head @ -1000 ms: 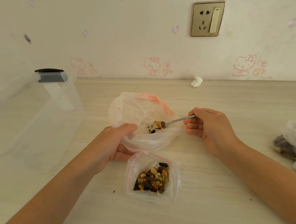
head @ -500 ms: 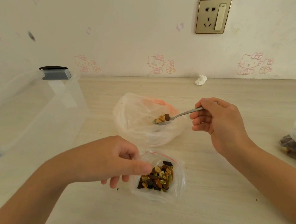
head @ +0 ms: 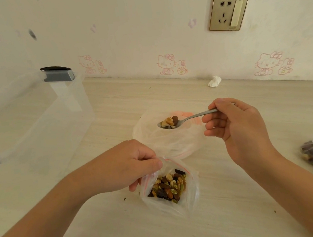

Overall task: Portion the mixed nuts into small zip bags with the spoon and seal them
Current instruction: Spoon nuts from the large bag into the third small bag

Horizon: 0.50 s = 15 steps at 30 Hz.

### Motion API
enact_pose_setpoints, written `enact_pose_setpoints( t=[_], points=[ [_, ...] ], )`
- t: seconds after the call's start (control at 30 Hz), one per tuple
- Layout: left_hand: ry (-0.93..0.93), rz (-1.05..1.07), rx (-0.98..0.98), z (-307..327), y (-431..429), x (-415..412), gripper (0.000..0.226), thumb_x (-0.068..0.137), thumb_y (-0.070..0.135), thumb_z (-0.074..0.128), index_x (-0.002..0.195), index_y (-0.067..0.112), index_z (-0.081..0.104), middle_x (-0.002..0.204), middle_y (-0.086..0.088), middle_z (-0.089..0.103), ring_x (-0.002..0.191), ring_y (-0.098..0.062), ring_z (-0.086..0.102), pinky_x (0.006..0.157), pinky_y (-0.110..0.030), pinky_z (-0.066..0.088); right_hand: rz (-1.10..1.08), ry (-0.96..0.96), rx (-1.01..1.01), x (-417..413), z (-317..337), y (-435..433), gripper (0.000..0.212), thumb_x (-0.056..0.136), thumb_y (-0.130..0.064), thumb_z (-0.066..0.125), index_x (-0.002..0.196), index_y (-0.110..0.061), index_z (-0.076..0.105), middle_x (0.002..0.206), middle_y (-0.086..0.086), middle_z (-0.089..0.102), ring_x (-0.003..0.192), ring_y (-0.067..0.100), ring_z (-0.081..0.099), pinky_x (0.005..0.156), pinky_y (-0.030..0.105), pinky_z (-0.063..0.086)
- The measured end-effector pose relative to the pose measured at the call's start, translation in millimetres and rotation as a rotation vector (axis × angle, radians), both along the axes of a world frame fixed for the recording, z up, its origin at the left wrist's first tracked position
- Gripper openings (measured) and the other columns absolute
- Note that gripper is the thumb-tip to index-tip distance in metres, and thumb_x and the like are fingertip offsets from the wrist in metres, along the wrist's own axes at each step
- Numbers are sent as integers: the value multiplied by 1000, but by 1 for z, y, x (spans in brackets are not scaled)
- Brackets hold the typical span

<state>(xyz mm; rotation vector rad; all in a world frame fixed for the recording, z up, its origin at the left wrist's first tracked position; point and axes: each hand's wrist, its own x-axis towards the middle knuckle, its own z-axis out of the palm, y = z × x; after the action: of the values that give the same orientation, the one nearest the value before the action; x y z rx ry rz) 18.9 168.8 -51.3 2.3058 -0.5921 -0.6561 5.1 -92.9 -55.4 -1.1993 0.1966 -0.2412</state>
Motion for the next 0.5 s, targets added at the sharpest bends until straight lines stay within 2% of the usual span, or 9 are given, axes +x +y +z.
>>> enact_pose_setpoints(
  t=[0.2,0.3,0.4,0.5],
  points=[
    [29,47,-35,-2,0,2,44,101,44,62,69,14,64,52,7,58,48,-10,58,46,-11,38,124,-101,52,-7,3,2,32,104,-8,51,79,-6,71,63,16,67,45,20,58,43,27,51],
    [45,85,-39,-1,-1,3,48,101,45,64,62,18,63,47,7,56,42,-8,54,43,-9,35,219,-184,-4,-13,4,5,34,101,-9,51,74,-8,72,59,15,65,40,22,54,41,27,49],
    [47,83,-37,0,-1,5,49,102,46,61,65,13,64,49,2,56,42,-10,53,43,-11,34,311,-385,-259,-23,1,7,28,98,-10,55,75,-6,71,59,14,64,41,26,56,41,29,47],
    [45,92,-54,1,-1,5,48,102,43,62,60,19,62,50,0,56,43,-11,52,43,-12,35,342,-595,-576,-30,-2,8,26,99,-13,54,81,-3,69,63,6,65,49,18,62,46,28,47]
  ],
)
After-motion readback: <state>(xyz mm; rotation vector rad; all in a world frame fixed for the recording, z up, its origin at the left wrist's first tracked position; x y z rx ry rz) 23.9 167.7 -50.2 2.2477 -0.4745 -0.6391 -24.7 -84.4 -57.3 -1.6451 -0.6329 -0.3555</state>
